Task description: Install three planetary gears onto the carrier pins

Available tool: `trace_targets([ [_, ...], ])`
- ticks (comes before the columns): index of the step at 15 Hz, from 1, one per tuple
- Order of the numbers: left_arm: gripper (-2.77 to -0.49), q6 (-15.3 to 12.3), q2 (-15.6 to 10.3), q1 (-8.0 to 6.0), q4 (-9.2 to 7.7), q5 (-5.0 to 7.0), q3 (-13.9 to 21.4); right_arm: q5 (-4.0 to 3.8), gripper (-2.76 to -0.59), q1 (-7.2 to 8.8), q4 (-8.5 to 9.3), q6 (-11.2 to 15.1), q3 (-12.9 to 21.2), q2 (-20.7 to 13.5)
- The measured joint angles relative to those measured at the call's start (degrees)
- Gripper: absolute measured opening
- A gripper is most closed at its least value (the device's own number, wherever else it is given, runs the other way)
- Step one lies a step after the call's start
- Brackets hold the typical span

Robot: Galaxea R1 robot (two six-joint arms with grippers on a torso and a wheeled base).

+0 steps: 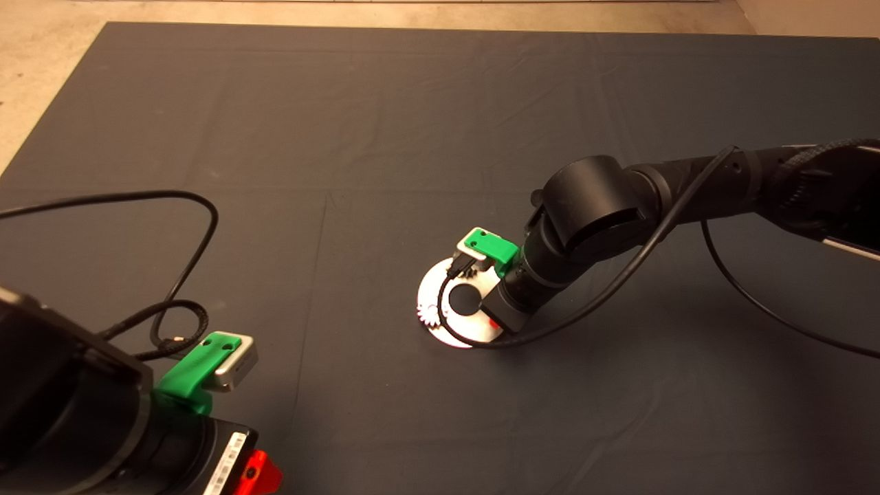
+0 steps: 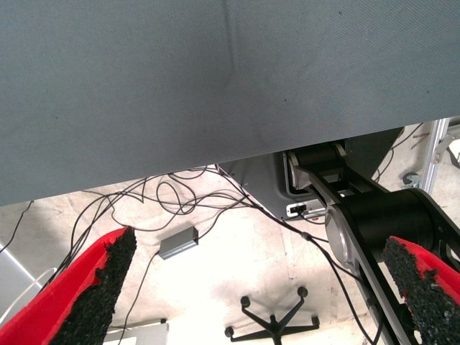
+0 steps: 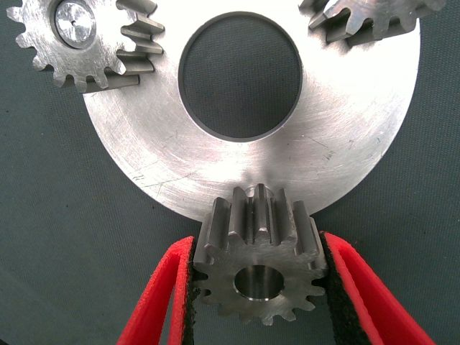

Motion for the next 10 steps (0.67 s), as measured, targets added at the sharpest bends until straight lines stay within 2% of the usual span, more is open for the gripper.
trace_targets([
  [10, -0.77, 0.0, 0.0, 0.00, 0.00, -0.02, 0.1, -0.06, -2.40, -0.45, -0.21, 0.0, 0.1, 0.0],
])
